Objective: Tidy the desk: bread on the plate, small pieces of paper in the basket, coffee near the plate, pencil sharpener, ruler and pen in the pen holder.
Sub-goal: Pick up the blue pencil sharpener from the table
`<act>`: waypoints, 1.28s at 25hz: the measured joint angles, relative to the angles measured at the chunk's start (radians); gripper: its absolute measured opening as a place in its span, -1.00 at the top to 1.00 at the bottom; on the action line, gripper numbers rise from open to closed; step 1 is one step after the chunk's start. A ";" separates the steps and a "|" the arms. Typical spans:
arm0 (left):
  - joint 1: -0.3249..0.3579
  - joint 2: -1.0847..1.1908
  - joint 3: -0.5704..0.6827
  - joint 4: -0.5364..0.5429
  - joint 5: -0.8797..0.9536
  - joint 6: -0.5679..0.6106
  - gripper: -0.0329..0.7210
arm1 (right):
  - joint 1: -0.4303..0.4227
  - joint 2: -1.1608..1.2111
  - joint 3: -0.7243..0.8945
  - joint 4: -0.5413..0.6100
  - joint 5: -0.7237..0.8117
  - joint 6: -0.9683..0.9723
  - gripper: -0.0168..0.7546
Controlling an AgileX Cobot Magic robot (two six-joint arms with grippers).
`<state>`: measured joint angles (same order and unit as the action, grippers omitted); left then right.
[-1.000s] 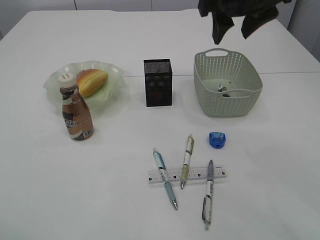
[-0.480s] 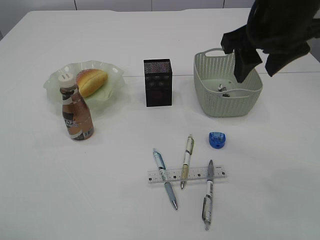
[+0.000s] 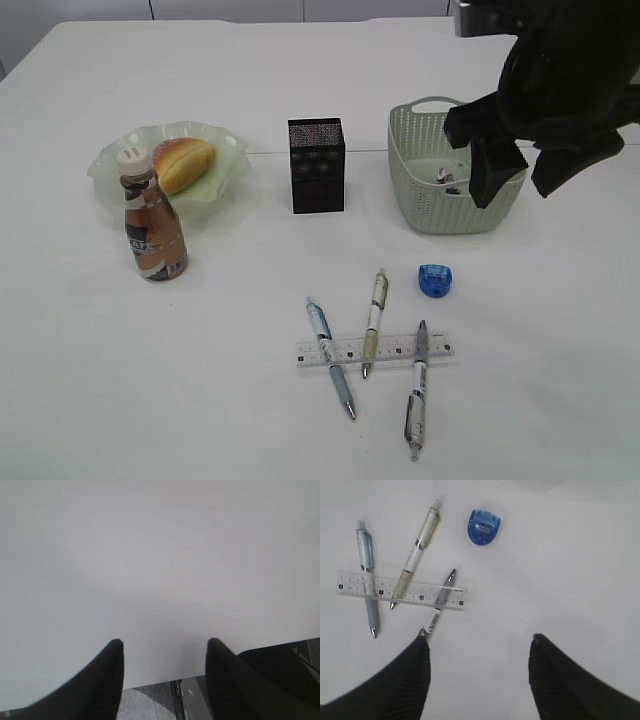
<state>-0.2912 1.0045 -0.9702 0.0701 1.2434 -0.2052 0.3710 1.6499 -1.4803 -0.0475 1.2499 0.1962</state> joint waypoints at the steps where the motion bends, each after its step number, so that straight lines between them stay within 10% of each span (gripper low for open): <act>1: 0.000 0.000 0.000 0.000 0.000 0.000 -0.10 | 0.000 0.000 0.000 0.002 0.000 0.000 -0.31; 32: 0.000 0.000 0.000 -0.027 0.000 0.000 -0.10 | 0.000 0.382 0.000 -0.069 -0.404 0.190 -0.32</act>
<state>-0.2912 1.0045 -0.9702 0.0435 1.2434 -0.2052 0.3710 2.0319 -1.4803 -0.1167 0.8461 0.3866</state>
